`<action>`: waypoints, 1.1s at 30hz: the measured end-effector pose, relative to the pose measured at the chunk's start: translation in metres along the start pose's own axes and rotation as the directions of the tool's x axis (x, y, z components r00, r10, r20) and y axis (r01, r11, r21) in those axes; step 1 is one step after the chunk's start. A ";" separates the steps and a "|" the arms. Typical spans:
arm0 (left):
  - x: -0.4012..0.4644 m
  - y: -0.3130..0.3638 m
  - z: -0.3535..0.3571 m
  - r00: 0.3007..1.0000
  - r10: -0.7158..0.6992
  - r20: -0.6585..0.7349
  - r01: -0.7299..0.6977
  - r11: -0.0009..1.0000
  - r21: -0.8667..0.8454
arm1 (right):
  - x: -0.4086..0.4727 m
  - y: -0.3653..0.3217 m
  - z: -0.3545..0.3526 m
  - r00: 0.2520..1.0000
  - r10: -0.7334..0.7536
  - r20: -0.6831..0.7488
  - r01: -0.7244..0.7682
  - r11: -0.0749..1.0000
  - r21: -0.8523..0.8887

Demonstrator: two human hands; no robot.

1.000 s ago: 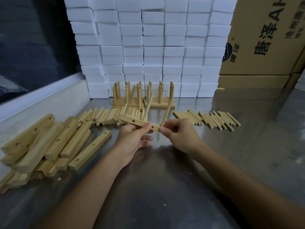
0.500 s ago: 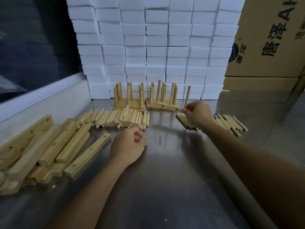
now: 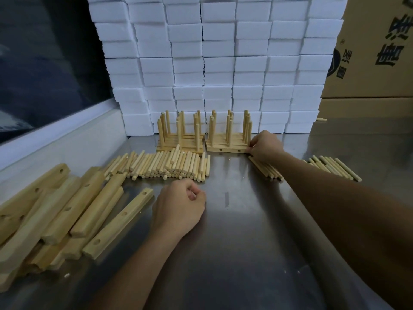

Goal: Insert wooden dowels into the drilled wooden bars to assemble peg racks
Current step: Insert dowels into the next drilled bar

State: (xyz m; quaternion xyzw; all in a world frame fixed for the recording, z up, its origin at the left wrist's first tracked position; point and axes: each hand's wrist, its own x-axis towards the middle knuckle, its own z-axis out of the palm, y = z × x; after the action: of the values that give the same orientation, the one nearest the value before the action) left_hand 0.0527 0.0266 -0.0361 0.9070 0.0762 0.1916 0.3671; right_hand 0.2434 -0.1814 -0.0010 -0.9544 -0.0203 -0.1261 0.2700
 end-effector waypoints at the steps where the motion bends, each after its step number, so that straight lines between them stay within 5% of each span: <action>1: 0.000 0.000 0.000 1.000 -0.009 -0.001 0.009 1.000 -0.016 | 0.001 0.000 0.000 1.000 0.002 -0.015 -0.002 1.000 0.002; 13: 0.000 0.001 -0.001 0.999 -0.037 -0.001 0.037 0.999 -0.039 | -0.025 -0.020 -0.013 0.989 0.044 -0.142 -0.053 0.997 -0.060; 27: -0.011 0.011 -0.011 0.999 0.000 -0.037 -0.002 0.999 -0.038 | -0.136 -0.012 -0.023 0.971 -0.034 -0.235 0.101 0.955 0.279; 33: -0.018 0.014 -0.020 0.983 0.152 -0.100 -0.132 0.975 0.179 | -0.155 -0.001 -0.020 0.955 -0.034 -0.296 0.128 0.944 0.303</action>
State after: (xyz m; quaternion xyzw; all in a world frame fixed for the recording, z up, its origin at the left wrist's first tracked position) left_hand 0.0280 0.0246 -0.0182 0.9261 0.0479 0.2614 0.2678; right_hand 0.0890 -0.1863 -0.0231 -0.8681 -0.0407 -0.2690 0.4152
